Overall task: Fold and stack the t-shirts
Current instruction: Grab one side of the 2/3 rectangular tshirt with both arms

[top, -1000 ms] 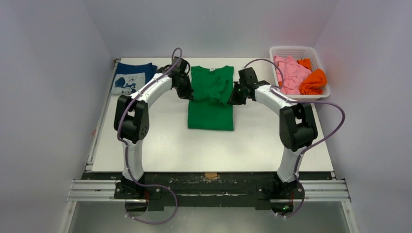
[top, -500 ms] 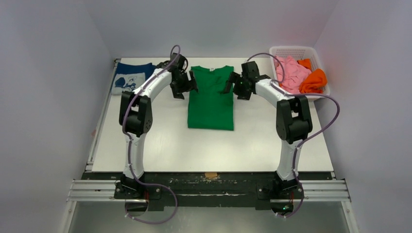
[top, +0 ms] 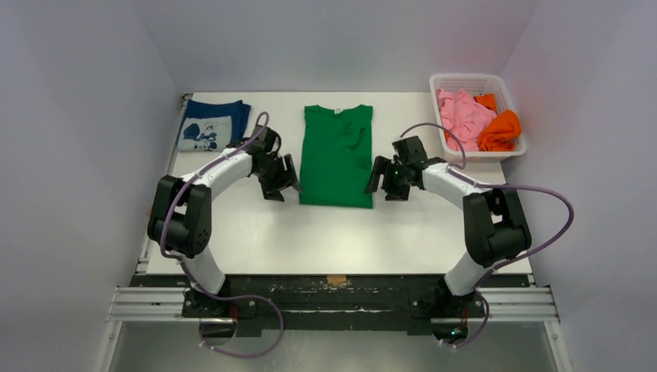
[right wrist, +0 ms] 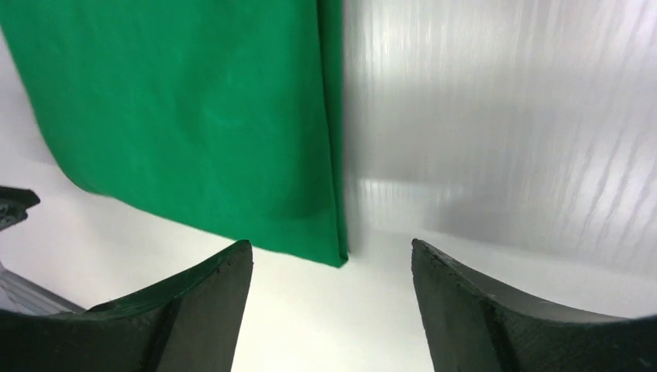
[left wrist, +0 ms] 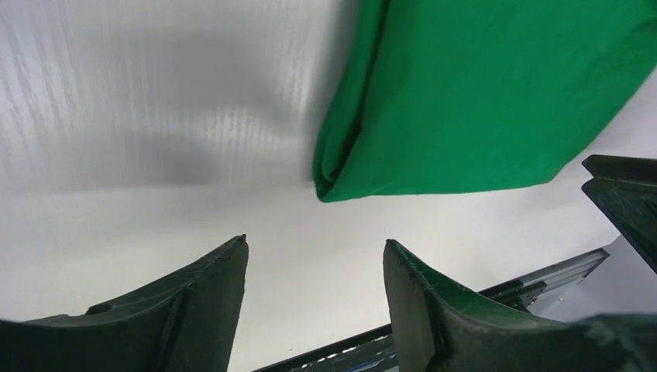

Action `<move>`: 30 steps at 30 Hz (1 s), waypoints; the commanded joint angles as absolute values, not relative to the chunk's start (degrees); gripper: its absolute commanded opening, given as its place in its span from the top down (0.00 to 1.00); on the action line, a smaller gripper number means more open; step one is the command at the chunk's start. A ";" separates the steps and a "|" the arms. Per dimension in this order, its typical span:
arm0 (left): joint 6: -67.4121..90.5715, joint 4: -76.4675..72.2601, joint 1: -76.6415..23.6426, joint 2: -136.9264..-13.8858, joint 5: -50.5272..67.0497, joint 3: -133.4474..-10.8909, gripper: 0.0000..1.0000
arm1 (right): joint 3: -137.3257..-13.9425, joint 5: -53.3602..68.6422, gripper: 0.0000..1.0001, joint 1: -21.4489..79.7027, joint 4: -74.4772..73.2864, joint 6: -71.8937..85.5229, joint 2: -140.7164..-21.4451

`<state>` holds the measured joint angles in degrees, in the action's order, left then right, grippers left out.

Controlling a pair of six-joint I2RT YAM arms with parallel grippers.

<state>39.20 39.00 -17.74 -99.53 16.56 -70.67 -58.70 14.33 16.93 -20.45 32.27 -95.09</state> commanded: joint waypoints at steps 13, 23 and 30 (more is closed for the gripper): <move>42.80 30.17 -20.14 -107.11 20.48 -66.45 0.60 | -52.19 16.96 0.50 22.12 -13.57 31.08 -98.52; 42.57 29.77 -20.80 -111.32 19.31 -69.00 0.73 | -50.21 14.85 0.55 22.20 -13.95 31.55 -98.00; 41.52 29.21 -21.10 -110.43 18.32 -67.41 1.00 | -49.13 15.36 0.87 22.51 -12.30 31.78 -98.26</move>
<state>42.87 30.87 -20.45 -110.32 22.09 -69.14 -51.35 18.13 21.82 -10.96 32.16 -97.34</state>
